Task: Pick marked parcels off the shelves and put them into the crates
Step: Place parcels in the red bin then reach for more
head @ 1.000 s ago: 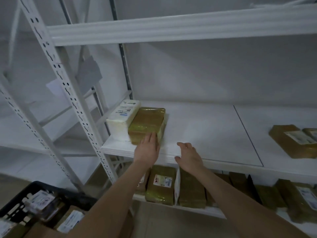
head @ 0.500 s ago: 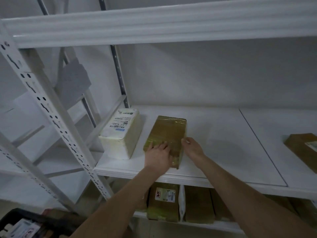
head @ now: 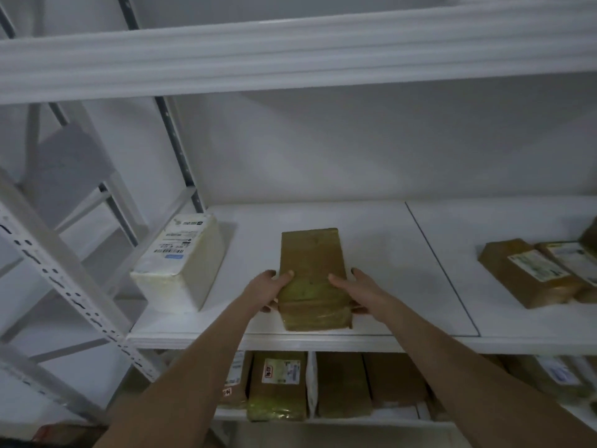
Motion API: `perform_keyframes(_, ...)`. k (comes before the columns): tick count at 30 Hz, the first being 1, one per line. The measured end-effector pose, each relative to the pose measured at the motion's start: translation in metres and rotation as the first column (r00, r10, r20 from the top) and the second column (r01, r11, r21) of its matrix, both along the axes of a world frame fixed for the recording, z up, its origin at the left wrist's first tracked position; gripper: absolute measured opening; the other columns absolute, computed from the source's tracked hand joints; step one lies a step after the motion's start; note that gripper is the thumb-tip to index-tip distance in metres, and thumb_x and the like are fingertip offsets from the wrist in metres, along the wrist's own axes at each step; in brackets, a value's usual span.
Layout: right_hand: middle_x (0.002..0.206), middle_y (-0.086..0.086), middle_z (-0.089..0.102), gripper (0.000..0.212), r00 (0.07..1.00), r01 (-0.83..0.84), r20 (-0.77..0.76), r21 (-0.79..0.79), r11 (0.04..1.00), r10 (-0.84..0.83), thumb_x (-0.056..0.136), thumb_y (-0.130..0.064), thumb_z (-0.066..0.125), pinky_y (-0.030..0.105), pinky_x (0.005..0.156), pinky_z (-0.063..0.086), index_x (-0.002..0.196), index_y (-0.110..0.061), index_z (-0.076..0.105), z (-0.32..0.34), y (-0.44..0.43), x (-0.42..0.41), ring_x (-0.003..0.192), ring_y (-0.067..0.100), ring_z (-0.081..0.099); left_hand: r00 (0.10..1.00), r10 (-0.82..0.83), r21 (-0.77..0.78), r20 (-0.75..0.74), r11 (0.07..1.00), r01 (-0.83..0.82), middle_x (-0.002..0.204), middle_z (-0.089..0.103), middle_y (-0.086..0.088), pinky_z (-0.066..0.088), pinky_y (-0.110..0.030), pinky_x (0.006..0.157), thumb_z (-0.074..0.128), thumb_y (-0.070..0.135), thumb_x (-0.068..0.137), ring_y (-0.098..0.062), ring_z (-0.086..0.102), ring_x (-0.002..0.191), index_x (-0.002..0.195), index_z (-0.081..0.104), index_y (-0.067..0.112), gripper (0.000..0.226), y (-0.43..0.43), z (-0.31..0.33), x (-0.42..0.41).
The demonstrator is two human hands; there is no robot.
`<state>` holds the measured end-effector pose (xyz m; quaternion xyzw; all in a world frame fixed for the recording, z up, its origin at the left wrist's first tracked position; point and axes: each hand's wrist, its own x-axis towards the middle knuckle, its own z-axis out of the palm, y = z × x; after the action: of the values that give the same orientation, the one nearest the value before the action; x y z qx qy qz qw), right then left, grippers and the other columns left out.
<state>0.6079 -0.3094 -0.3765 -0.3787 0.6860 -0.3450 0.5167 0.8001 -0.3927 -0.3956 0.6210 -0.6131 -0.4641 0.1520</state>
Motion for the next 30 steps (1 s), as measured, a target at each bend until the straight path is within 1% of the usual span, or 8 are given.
perform_keyframes(4,0.116,0.009,0.059,0.073,0.997,-0.006,-0.08,0.121,0.993,0.016,0.087,-0.057,0.058,0.04,0.093,0.049,0.14,-0.01,0.039,-0.01,0.014,-0.04,0.102,0.025,0.061,0.962,0.152,0.155,-0.229,0.981,-0.118,0.12,0.061,-0.008,0.047,-0.042,0.096,0.042,0.059,0.093,-0.028,0.057,0.11,0.133,0.051,0.017,0.059,0.011,-0.005,-0.025)
perform_keyframes(7,0.115,0.009,0.058,0.075,0.998,0.069,-0.01,0.083,0.994,-0.068,0.088,-0.043,0.065,0.039,0.092,0.05,0.146,-0.01,0.031,-0.015,0.018,-0.049,0.102,0.025,0.059,0.93,0.155,0.252,-0.334,0.965,-0.071,0.109,0.066,-0.007,0.051,-0.041,0.09,0.045,0.053,0.095,-0.027,0.063,0.1,0.13,0.054,0.018,0.05,0.025,-0.002,-0.041)
perform_keyframes(12,0.122,0.01,0.06,0.066,0.961,0.221,0.178,-0.042,0.974,-0.211,0.089,-0.018,0.068,0.037,0.093,0.048,0.146,-0.014,0.036,-0.002,0.021,-0.078,0.102,0.025,0.061,0.872,0.071,0.126,-0.485,0.992,-0.011,0.105,0.065,0.001,0.048,-0.034,0.078,0.049,0.031,0.099,-0.018,0.061,0.092,0.137,0.048,0.026,0.039,0.028,0.018,-0.058)
perform_keyframes(14,0.114,0.005,0.064,0.051,0.947,0.246,0.233,-0.079,0.966,-0.222,0.093,-0.01,0.059,0.037,0.095,0.047,0.142,-0.015,0.044,0.009,0.022,-0.089,0.101,0.024,0.063,0.854,-0.036,0.043,-0.519,0.997,0.069,0.116,0.063,0.003,0.046,-0.036,0.085,0.052,0.021,0.098,-0.017,0.06,0.101,0.139,0.045,0.031,0.043,0.026,0.03,-0.062)
perform_keyframes(19,0.115,0.004,0.06,0.035,0.816,0.374,0.5,-0.077,0.924,-0.288,0.101,-0.038,0.044,0.043,0.103,0.043,0.121,-0.013,0.057,0.028,0.034,-0.111,0.107,0.03,0.058,0.904,-0.212,-0.134,-0.37,0.976,0.174,0.143,0.041,0.012,0.032,-0.043,0.108,0.045,-0.002,0.091,-0.018,0.038,0.132,0.14,0.042,0.034,0.062,0.029,0.055,-0.077)
perform_keyframes(23,0.117,0.004,0.061,0.034,0.817,0.327,0.53,-0.099,0.94,-0.228,0.097,-0.048,0.046,0.043,0.099,0.042,0.105,-0.019,0.06,0.036,0.046,-0.129,0.112,0.029,0.056,0.881,-0.046,0.043,-0.47,0.996,0.075,0.135,0.053,0.006,0.041,-0.051,0.101,0.046,0.032,0.096,-0.023,0.051,0.121,0.126,0.056,0.036,0.031,0.039,0.069,-0.086)
perform_keyframes(26,0.128,0.002,0.059,0.019,0.809,0.31,0.556,-0.131,0.942,-0.189,0.097,-0.028,0.053,0.043,0.1,0.041,0.115,-0.023,0.06,0.036,0.051,-0.14,0.115,0.024,0.056,0.876,-0.059,0.038,-0.479,0.995,0.088,0.125,0.061,0.005,0.049,-0.049,0.095,0.049,0.058,0.091,-0.023,0.059,0.113,0.119,0.059,0.028,0.042,0.041,0.073,-0.091)
perform_keyframes(30,0.114,-0.004,0.066,0.045,0.857,0.205,0.509,-0.196,0.959,-0.079,0.093,-0.005,0.055,0.048,0.11,0.034,0.134,-0.025,0.052,0.037,0.056,-0.152,0.114,0.02,0.058,0.825,-0.047,0.104,-0.562,0.986,0.127,0.12,0.063,0.002,0.051,-0.051,0.092,0.044,0.069,0.085,-0.026,0.059,0.113,0.116,0.062,0.024,0.058,0.041,0.076,-0.094)
